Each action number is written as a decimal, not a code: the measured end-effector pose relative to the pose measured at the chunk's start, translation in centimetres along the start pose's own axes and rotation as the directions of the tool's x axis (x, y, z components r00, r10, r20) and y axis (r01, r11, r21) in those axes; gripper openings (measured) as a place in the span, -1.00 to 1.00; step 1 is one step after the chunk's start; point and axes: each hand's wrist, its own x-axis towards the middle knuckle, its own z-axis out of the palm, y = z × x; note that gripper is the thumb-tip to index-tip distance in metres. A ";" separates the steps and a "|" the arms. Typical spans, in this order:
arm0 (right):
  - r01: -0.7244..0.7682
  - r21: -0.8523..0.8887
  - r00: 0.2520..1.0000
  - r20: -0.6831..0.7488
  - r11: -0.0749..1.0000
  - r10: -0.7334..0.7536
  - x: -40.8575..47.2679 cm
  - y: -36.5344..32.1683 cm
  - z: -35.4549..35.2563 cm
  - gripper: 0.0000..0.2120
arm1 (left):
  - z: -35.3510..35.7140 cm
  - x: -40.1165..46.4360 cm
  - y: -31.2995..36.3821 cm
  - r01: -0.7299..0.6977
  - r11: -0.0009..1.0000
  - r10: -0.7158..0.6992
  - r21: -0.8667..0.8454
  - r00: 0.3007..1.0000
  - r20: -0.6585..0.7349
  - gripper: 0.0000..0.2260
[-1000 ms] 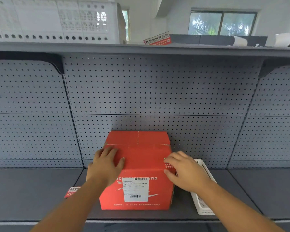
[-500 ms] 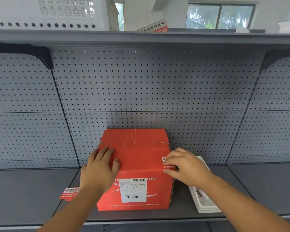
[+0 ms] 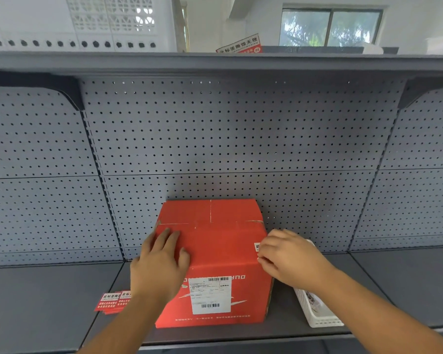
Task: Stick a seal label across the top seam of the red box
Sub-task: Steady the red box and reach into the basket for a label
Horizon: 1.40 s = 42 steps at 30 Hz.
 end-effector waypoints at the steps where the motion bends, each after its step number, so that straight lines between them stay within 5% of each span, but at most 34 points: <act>1: -0.002 -0.001 1.000 -0.008 1.000 0.002 0.0 -0.2 0.0 -0.72 | 0.0 0.0 0.0 0.000 1.000 0.000 -0.002 1.000 0.000 -0.47; 8: -0.198 0.167 0.975 -0.066 0.966 0.211 -0.6 -0.8 0.0 -0.85 | -0.1 -0.1 0.0 -0.007 1.000 0.007 0.011 1.000 0.017 -0.48; 21: -0.535 0.602 0.725 -0.034 0.593 0.688 -1.8 -1.6 0.9 -0.86 | -0.3 -0.2 0.2 -0.005 1.000 0.004 0.013 1.000 0.028 -0.52; 34: -0.493 0.865 0.327 0.088 0.090 0.941 -3.5 -2.1 1.8 -0.80 | -0.2 -0.2 0.2 -0.002 1.000 0.002 0.014 1.000 0.027 -0.52; 42: -0.500 0.866 0.262 0.131 0.018 0.956 -4.8 -2.1 2.5 -0.79 | -0.2 -0.2 0.2 0.000 1.000 0.000 0.011 1.000 0.026 -0.54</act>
